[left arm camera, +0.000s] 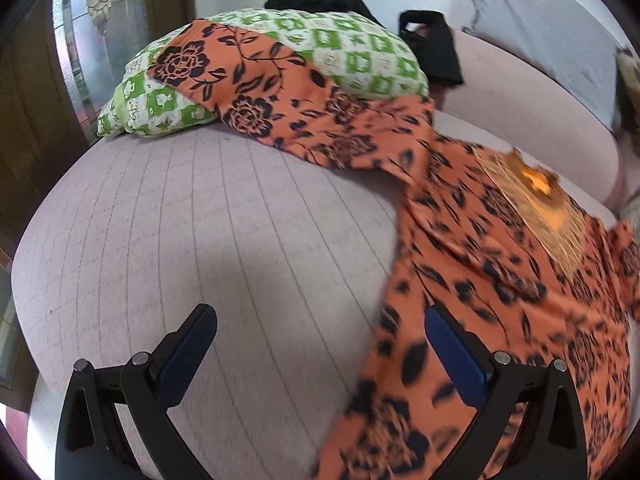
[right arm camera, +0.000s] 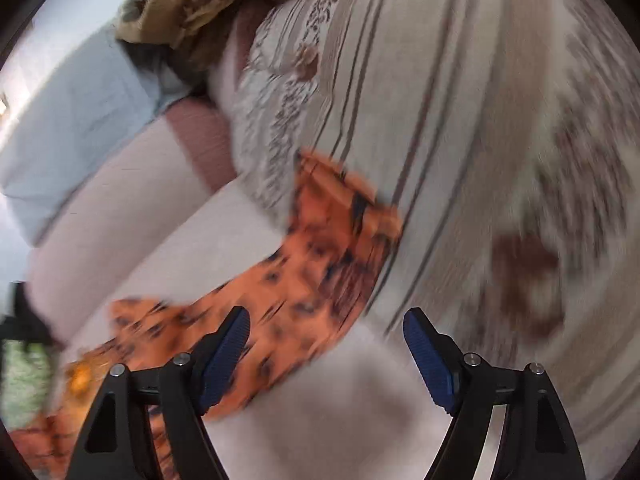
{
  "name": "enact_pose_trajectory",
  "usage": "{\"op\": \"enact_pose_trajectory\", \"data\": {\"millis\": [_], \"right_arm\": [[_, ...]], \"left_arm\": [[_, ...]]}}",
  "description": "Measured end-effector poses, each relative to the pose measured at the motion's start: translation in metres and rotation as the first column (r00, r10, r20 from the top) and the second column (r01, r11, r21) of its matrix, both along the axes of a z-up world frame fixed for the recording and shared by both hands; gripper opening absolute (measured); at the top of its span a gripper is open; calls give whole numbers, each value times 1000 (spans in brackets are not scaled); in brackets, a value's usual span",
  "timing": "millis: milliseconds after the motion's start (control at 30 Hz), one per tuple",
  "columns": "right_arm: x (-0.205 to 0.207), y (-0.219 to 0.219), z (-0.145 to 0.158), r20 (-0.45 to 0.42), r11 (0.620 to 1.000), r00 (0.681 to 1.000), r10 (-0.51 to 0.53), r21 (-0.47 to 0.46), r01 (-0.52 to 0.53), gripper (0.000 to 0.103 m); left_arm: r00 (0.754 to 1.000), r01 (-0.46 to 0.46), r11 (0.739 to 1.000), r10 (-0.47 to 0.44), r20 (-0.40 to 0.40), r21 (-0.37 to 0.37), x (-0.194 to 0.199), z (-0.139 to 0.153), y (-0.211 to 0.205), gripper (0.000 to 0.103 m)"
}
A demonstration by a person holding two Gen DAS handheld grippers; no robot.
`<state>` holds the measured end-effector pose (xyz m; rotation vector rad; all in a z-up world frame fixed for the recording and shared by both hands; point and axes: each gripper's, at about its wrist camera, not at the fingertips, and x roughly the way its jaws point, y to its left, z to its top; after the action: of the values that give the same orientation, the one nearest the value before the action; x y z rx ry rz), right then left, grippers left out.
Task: Fold small clothes
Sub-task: 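Grasp the sleeve cuff nearest the right tool and lift it, then fold the held sleeve across the shirt body with the right tool, release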
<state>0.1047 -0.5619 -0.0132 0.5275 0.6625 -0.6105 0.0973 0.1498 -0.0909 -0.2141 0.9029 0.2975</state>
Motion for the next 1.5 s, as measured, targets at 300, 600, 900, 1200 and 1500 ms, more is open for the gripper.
{"op": "enact_pose_trajectory", "data": {"millis": [300, 600, 900, 1200, 1500], "right_arm": [[45, -29, -18, -153, 989, 977, -147, -58, 139, 8], [42, 116, 169, 220, 937, 932, 289, -264, -229, 6], [62, 354, 188, 298, 752, 691, 659, -250, -610, 6], [133, 450, -33, -76, 600, 595, 800, 100, -794, 35], [97, 325, 29, 115, 643, 642, 758, 32, -765, 74]], "left_arm": [[999, -35, 997, 34, -24, -65, 11, -23, 23, 103], [995, -63, 992, 71, 68, -108, -3, -7, 32, 103], [989, -84, 983, 103, 110, -165, -13, 2, 49, 103], [993, -48, 988, 64, 104, -145, -10, 2, 42, 103], [990, -13, 994, 27, 136, -104, -10, 8, 29, 103]]}}
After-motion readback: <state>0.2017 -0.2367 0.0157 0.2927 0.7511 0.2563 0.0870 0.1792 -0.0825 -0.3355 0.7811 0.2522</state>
